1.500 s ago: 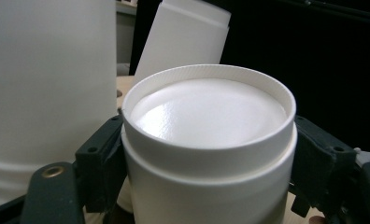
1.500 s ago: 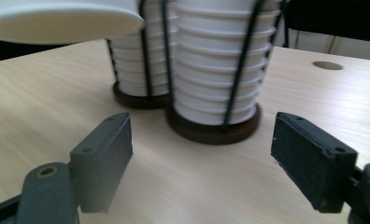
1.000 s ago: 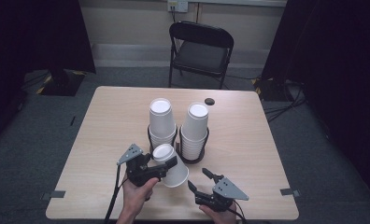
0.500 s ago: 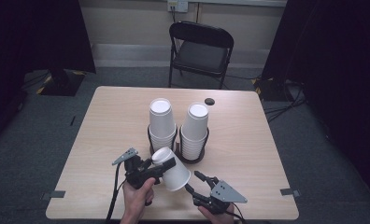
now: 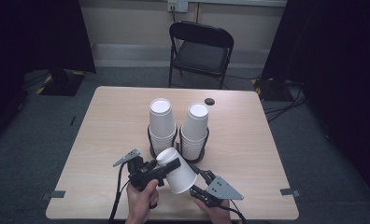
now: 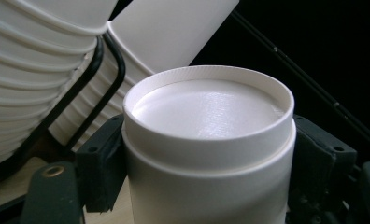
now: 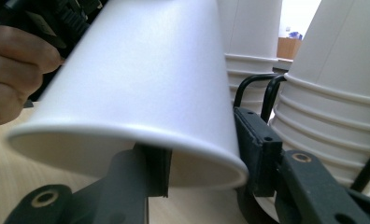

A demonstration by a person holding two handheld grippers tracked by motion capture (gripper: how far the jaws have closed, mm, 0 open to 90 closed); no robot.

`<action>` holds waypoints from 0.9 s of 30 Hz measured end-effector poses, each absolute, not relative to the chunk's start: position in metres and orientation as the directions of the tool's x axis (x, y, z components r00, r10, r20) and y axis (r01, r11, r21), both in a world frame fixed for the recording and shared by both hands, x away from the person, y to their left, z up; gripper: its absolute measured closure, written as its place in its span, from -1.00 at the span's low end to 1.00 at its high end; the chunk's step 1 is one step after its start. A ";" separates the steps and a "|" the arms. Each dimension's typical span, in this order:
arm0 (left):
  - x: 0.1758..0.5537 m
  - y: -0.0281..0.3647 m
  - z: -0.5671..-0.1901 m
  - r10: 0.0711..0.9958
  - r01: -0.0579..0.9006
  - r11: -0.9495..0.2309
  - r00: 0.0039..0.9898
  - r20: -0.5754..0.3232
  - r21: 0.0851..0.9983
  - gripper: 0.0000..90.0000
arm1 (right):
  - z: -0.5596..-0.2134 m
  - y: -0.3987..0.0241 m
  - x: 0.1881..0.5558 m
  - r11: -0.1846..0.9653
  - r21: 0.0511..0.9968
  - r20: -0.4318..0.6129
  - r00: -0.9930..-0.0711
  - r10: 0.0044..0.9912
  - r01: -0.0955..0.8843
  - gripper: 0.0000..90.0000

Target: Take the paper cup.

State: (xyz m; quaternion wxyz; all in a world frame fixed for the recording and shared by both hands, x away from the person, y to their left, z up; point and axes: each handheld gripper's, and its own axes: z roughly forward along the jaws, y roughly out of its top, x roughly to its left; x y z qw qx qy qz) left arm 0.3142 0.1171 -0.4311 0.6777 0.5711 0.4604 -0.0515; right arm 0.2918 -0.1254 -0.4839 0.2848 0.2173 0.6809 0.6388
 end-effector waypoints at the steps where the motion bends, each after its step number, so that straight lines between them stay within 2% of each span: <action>1: 0.314 0.117 -0.431 0.456 0.596 0.342 0.571 -0.683 0.727 -0.51 | -0.484 -0.125 0.292 0.090 0.994 -0.110 -0.743 0.660 -0.068 0.31; 7: 0.313 0.107 -0.434 0.463 0.610 0.307 0.574 -0.675 0.730 -0.51 | -0.485 -0.123 0.295 0.077 0.994 -0.114 -0.724 0.681 -0.084 0.43; 8: 0.313 0.105 -0.434 0.474 0.598 0.299 0.583 -0.660 0.743 -0.51 | -0.486 -0.124 0.295 0.098 0.991 -0.132 -0.709 0.692 -0.089 0.55; 9: 0.313 0.105 -0.434 0.474 0.598 0.299 0.583 -0.660 0.743 -0.52 | -0.486 -0.124 0.295 0.098 0.991 -0.132 -0.709 0.692 -0.089 0.55; 10: 0.313 0.106 -0.434 0.478 0.597 0.292 0.586 -0.655 0.747 -0.53 | -0.486 -0.125 0.294 0.102 0.991 -0.137 -0.696 0.705 -0.092 0.67; 13: 0.314 0.107 -0.434 0.488 0.583 0.274 0.601 -0.633 0.765 -0.56 | -0.488 -0.127 0.294 0.068 0.993 -0.113 -0.702 0.703 -0.092 0.72; 14: 0.315 0.108 -0.434 0.505 0.574 0.259 0.605 -0.616 0.777 -0.61 | -0.487 -0.128 0.293 0.067 0.993 -0.114 -0.705 0.700 -0.094 0.79; 21: 0.318 0.111 -0.435 0.509 0.559 0.248 0.620 -0.597 0.791 -0.68 | -0.485 -0.130 0.292 0.043 0.996 -0.086 -0.716 0.693 -0.078 0.86; 27: 0.321 0.117 -0.427 0.538 0.529 0.260 0.616 -0.576 0.808 -0.65 | -0.484 -0.131 0.290 0.046 0.996 -0.082 -0.718 0.691 -0.070 0.90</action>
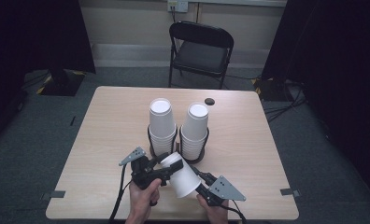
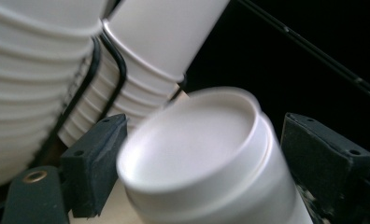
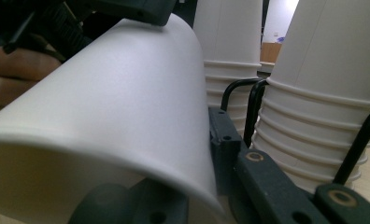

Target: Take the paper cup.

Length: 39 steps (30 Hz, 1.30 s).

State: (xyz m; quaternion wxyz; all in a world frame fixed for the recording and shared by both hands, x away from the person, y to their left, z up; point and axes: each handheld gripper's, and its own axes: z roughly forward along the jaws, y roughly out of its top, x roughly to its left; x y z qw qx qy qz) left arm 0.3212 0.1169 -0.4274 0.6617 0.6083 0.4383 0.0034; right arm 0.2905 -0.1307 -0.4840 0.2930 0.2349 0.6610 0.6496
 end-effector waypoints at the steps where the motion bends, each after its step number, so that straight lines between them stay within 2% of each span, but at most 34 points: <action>1: 0.322 0.118 -0.425 0.539 0.520 0.256 0.623 -0.567 0.815 -0.65 | -0.483 -0.132 0.290 0.046 0.997 -0.078 -0.722 0.687 -0.064 0.91; 6: 0.322 0.121 -0.420 0.585 0.472 0.235 0.630 -0.511 0.850 -0.66 | -0.482 -0.133 0.289 0.052 0.998 -0.066 -0.734 0.676 -0.041 0.91; 9: 0.321 0.123 -0.420 0.617 0.438 0.215 0.632 -0.469 0.873 -0.66 | -0.481 -0.132 0.290 0.083 0.997 -0.050 -0.747 0.663 0.008 0.91; 13: 0.321 0.125 -0.424 0.611 0.443 0.229 0.628 -0.482 0.867 -0.66 | -0.482 -0.132 0.291 0.101 0.993 -0.025 -0.748 0.664 0.057 0.91; 17: 0.321 0.128 -0.427 0.628 0.412 0.223 0.632 -0.454 0.883 -0.66 | -0.480 -0.135 0.292 0.165 0.981 -0.039 -0.736 0.676 0.100 0.91; 24: 0.317 0.135 -0.433 0.661 0.365 0.189 0.639 -0.393 0.912 -0.66 | -0.476 -0.140 0.294 0.195 0.969 -0.025 -0.724 0.690 0.153 0.91; 28: 0.314 0.136 -0.436 0.692 0.309 0.101 0.661 -0.290 0.946 -0.66 | -0.475 -0.139 0.295 0.216 0.962 -0.030 -0.723 0.690 0.167 0.91; 29: 0.310 0.136 -0.437 0.711 0.279 0.030 0.669 -0.217 0.960 -0.66 | -0.475 -0.139 0.295 0.223 0.959 -0.029 -0.727 0.686 0.173 0.91; 39: 0.306 0.142 -0.443 0.710 0.231 -0.064 0.694 -0.119 0.971 -0.64 | -0.475 -0.143 0.295 0.239 0.947 -0.004 -0.736 0.677 0.215 0.91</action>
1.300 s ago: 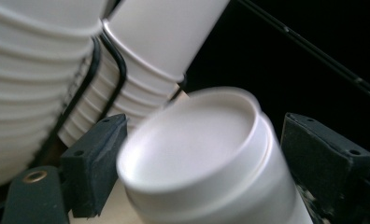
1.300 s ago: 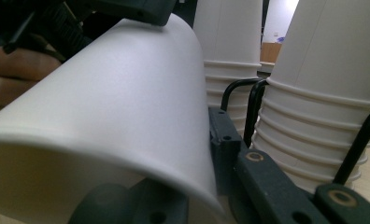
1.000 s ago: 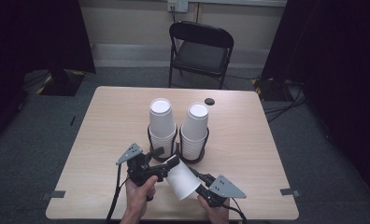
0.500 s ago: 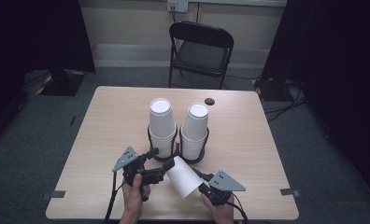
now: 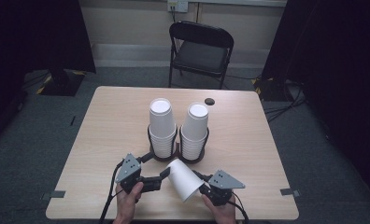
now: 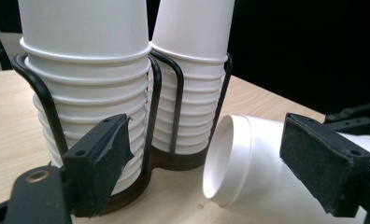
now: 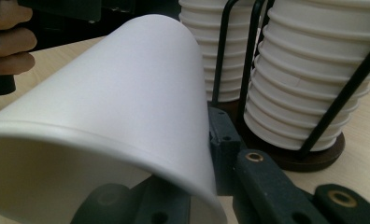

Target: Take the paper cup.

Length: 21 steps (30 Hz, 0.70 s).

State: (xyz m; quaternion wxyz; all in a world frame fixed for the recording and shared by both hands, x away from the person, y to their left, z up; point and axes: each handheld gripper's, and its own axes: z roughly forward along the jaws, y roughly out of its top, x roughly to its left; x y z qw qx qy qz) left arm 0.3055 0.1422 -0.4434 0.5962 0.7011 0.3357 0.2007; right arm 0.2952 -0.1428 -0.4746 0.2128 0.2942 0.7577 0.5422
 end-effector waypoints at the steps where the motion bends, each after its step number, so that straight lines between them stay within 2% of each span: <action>1: 0.305 0.142 -0.443 0.715 0.222 -0.081 0.692 -0.098 0.972 -0.64 | -0.474 -0.144 0.296 0.241 0.945 -0.001 -0.736 0.678 0.220 0.91; 3: 0.306 0.139 -0.441 0.714 0.196 -0.132 0.699 -0.044 0.972 -0.64 | -0.473 -0.148 0.298 0.240 0.942 0.010 -0.733 0.680 0.235 0.91; 7: 0.306 0.136 -0.439 0.708 0.183 -0.188 0.706 0.004 0.965 -0.65 | -0.472 -0.152 0.300 0.233 0.941 0.026 -0.738 0.675 0.246 0.91; 10: 0.305 0.129 -0.436 0.697 0.147 -0.277 0.711 0.093 0.950 -0.65 | -0.469 -0.156 0.302 0.215 0.941 0.052 -0.738 0.672 0.262 0.91; 14: 0.304 0.127 -0.436 0.693 0.140 -0.303 0.711 0.117 0.942 -0.65 | -0.468 -0.160 0.303 0.210 0.936 0.074 -0.742 0.667 0.282 0.91; 21: 0.299 0.127 -0.441 0.657 0.084 -0.392 0.723 0.215 0.916 -0.65 | -0.467 -0.165 0.306 0.210 0.929 0.100 -0.753 0.651 0.305 0.91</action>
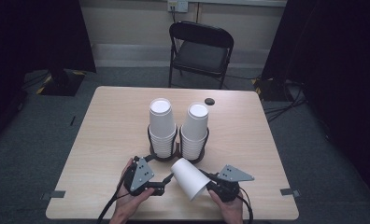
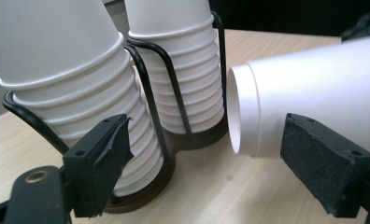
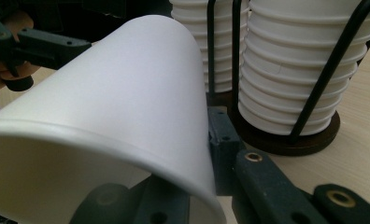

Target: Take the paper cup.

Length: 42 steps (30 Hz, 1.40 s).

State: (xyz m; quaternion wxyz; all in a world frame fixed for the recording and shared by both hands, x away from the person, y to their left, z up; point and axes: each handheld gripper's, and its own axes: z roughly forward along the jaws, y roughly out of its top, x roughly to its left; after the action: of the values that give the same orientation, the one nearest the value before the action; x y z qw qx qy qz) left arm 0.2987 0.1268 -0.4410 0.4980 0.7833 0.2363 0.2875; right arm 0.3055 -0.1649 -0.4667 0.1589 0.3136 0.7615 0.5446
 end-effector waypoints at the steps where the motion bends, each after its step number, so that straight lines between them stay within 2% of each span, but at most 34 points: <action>1: 0.298 0.127 -0.441 0.650 0.076 -0.405 0.725 0.228 0.911 -0.64 | -0.466 -0.165 0.306 0.215 0.927 0.099 -0.755 0.648 0.307 0.91; 7: 0.294 0.127 -0.443 0.615 0.014 -0.473 0.721 0.319 0.881 -0.61 | -0.461 -0.167 0.311 0.246 0.913 0.104 -0.767 0.633 0.326 0.91; 27: 0.285 0.110 -0.451 0.504 -0.081 -0.593 0.739 0.447 0.801 -0.63 | -0.441 -0.163 0.332 0.358 0.820 0.184 -0.799 0.573 0.446 0.91; 42: 0.278 0.097 -0.458 0.435 -0.147 -0.689 0.699 0.567 0.710 -0.65 | -0.429 -0.150 0.346 0.450 0.742 0.217 -0.813 0.540 0.497 0.91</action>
State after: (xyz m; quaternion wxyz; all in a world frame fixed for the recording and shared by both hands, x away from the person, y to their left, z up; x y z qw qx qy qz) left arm 0.2785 0.0966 -0.4581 0.3851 0.8374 0.0860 0.3782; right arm 0.3461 -0.1500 -0.4290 0.0253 0.3045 0.8512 0.4267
